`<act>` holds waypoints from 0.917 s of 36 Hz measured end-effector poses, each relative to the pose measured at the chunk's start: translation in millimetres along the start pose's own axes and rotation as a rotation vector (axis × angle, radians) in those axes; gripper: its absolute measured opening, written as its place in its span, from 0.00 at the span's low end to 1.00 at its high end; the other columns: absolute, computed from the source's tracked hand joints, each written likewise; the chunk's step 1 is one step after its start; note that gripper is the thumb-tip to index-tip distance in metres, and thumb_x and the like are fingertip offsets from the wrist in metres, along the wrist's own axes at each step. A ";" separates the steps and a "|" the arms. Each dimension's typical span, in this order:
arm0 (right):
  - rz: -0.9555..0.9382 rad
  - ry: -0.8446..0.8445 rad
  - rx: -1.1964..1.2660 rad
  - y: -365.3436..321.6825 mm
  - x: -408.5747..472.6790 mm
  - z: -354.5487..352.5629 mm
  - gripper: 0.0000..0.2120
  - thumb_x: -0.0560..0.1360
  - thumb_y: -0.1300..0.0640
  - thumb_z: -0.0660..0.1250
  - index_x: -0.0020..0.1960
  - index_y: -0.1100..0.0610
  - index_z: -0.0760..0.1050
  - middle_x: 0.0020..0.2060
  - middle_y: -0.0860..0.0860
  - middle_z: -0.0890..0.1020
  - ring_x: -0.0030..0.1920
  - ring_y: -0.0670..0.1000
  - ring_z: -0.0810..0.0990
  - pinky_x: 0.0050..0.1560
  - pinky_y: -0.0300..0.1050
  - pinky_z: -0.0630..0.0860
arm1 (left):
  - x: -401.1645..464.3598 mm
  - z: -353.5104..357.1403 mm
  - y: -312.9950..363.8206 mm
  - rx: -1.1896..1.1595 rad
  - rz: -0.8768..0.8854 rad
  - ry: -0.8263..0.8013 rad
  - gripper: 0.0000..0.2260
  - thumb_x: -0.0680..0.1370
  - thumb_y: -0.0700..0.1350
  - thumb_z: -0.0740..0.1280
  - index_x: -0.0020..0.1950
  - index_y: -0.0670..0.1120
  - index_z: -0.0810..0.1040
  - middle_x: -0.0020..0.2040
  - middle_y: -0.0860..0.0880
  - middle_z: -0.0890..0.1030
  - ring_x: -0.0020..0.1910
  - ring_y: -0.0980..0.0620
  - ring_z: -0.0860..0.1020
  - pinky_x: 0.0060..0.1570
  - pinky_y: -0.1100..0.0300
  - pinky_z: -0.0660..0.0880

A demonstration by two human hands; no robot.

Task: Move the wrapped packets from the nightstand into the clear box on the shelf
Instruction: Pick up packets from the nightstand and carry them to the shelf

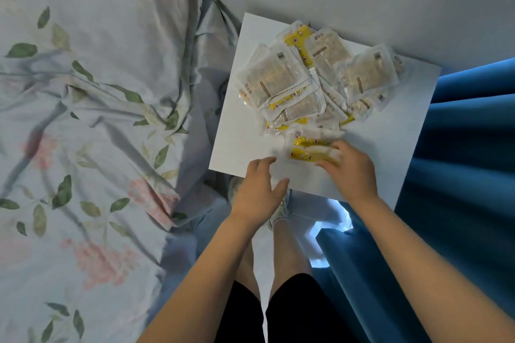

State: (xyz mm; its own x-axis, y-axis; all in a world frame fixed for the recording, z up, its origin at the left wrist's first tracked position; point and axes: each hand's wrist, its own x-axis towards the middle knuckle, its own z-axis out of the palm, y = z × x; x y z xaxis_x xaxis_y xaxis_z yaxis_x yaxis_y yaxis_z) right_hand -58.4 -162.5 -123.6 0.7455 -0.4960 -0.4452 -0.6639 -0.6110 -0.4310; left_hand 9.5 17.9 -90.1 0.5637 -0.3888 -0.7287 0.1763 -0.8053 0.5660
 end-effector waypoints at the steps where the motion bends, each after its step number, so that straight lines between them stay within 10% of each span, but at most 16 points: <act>1: 0.082 -0.051 0.175 -8.5 -3.6 -6.0 0.15 0.67 0.55 0.77 0.48 0.59 0.76 0.38 0.52 0.81 0.39 0.53 0.78 0.41 0.45 0.72 | 1.6 1.4 3.7 -0.086 -0.004 -0.003 0.27 0.78 0.51 0.66 0.73 0.45 0.63 0.69 0.48 0.66 0.62 0.50 0.73 0.61 0.54 0.73; 9: 0.220 -0.488 0.882 -49.4 -18.0 -30.2 0.11 0.72 0.64 0.67 0.49 0.50 0.78 0.42 0.47 0.84 0.44 0.46 0.83 0.45 0.39 0.80 | 2.7 2.8 27.2 -0.808 -0.137 0.016 0.10 0.76 0.46 0.70 0.55 0.45 0.79 0.53 0.45 0.84 0.52 0.47 0.82 0.55 0.51 0.79; 15: -0.011 0.011 0.117 -21.0 17.8 -1.5 0.21 0.67 0.56 0.76 0.59 0.54 0.75 0.58 0.53 0.77 0.58 0.56 0.73 0.53 0.43 0.68 | 4.9 -6.9 11.4 -0.849 -0.193 0.241 0.19 0.77 0.44 0.68 0.62 0.52 0.62 0.51 0.48 0.81 0.47 0.51 0.82 0.49 0.55 0.80; 20: -0.062 -0.101 -0.318 -8.3 26.9 14.6 0.31 0.65 0.48 0.76 0.65 0.49 0.70 0.63 0.49 0.75 0.63 0.56 0.68 0.57 0.51 0.61 | 2.1 -10.0 -8.3 -0.675 -0.030 0.314 0.11 0.78 0.40 0.64 0.46 0.58 0.73 0.45 0.49 0.80 0.42 0.55 0.77 0.45 0.50 0.77; 27: -0.074 -0.006 -0.052 -0.5 11.4 13.3 0.05 0.74 0.61 0.70 0.47 0.58 0.75 0.40 0.51 0.76 0.40 0.56 0.76 0.39 0.42 0.65 | -3.4 -6.7 -9.2 -0.737 -0.171 0.329 0.18 0.79 0.33 0.59 0.44 0.54 0.81 0.47 0.51 0.83 0.48 0.50 0.80 0.53 0.54 0.78; 33: 0.174 -0.085 0.219 6.8 -10.6 20.3 0.01 0.74 0.63 0.69 0.45 0.61 0.79 0.42 0.55 0.82 0.43 0.55 0.81 0.39 0.38 0.71 | -1.8 5.3 2.0 -0.738 -0.282 0.228 0.08 0.78 0.38 0.64 0.49 0.50 0.79 0.47 0.53 0.81 0.41 0.61 0.79 0.41 0.67 0.74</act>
State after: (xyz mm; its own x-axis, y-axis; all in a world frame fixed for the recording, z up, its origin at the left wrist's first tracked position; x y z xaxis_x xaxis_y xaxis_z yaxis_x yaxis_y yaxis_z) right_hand -72.0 -148.9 -137.7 0.6177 -0.5225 -0.5877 -0.7852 -0.3689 -0.4973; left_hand 4.6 14.6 -89.7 0.5551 -0.0513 -0.8302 0.7763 -0.3264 0.5393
